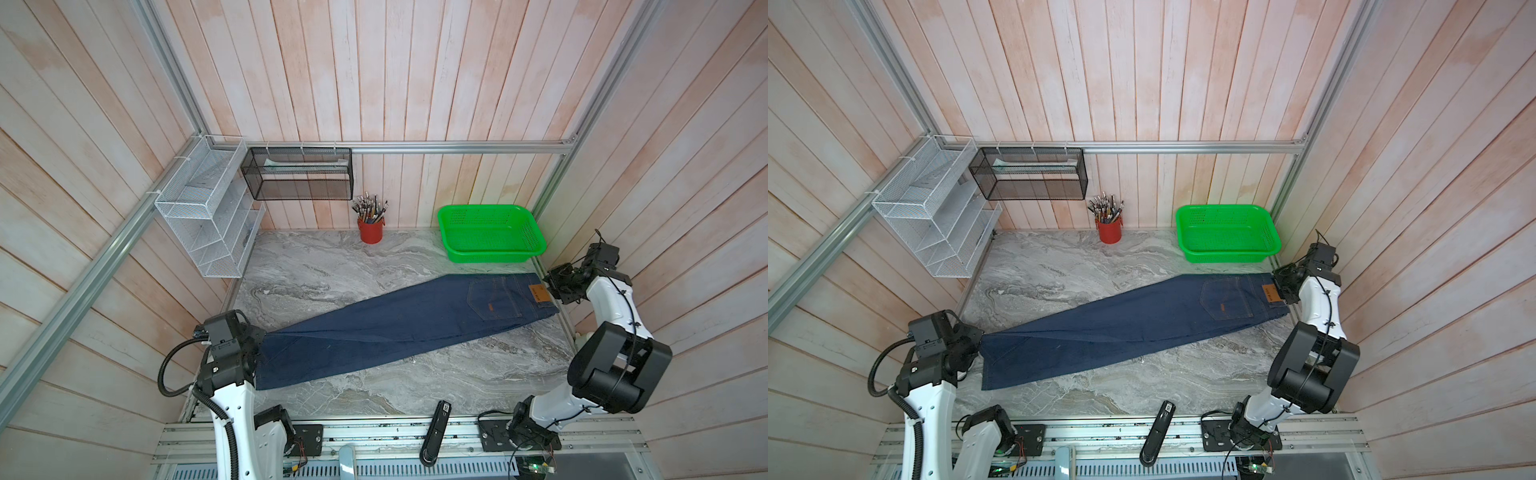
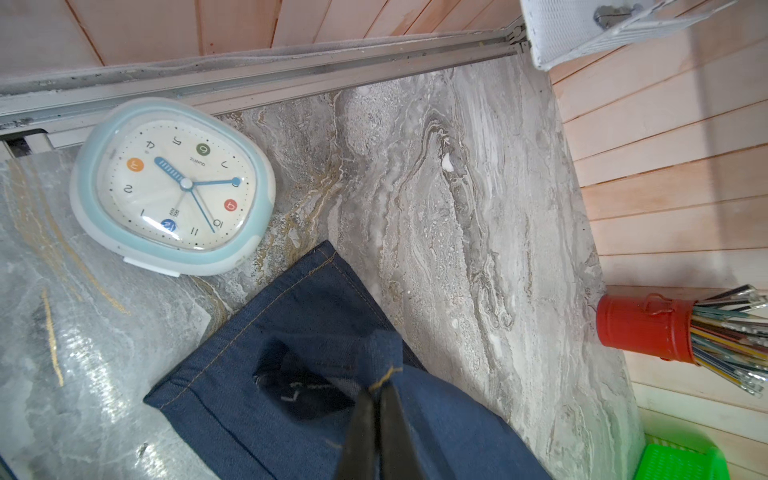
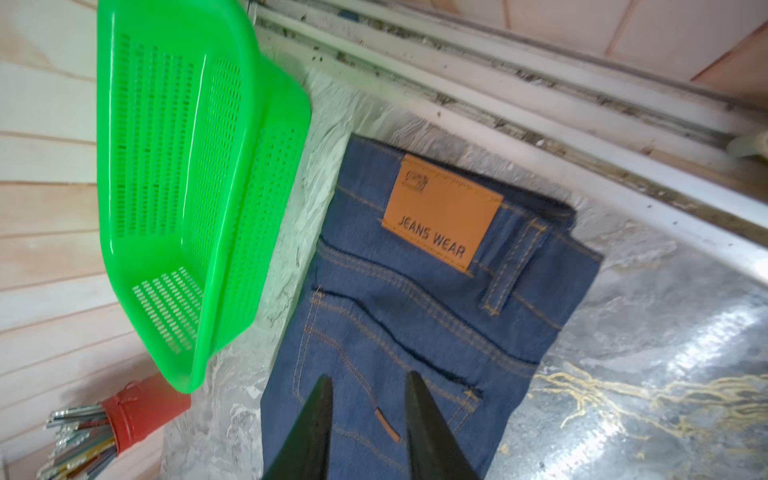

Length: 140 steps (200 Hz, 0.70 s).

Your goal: Fold and stack the trousers

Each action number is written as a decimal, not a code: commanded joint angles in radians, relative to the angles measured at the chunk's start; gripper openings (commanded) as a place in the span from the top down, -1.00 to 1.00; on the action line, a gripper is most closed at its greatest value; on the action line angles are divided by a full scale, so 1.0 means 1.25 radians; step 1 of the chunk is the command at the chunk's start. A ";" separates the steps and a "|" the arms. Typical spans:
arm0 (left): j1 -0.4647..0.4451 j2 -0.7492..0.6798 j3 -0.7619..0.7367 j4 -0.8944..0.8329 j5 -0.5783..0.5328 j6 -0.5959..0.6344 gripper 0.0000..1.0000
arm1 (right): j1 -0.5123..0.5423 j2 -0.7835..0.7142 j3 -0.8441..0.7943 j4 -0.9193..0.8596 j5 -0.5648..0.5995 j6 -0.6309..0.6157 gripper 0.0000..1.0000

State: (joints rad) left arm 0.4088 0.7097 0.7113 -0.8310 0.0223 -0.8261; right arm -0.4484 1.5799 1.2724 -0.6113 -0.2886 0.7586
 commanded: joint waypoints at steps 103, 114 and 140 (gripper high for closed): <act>-0.597 0.217 0.096 0.196 -0.106 0.083 1.00 | 0.177 -0.086 -0.071 0.024 -0.008 -0.003 0.37; -0.684 0.279 0.113 0.215 -0.124 0.098 1.00 | 0.186 -0.085 -0.082 0.033 -0.011 0.001 0.37; -0.858 0.455 0.189 0.251 -0.133 0.165 1.00 | 0.193 -0.083 -0.096 0.045 -0.008 0.002 0.37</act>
State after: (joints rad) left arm -0.5175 1.1244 0.8707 -0.5850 -0.0868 -0.7120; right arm -0.2138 1.4719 1.1690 -0.5797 -0.2974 0.7563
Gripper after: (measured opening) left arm 0.046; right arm 0.316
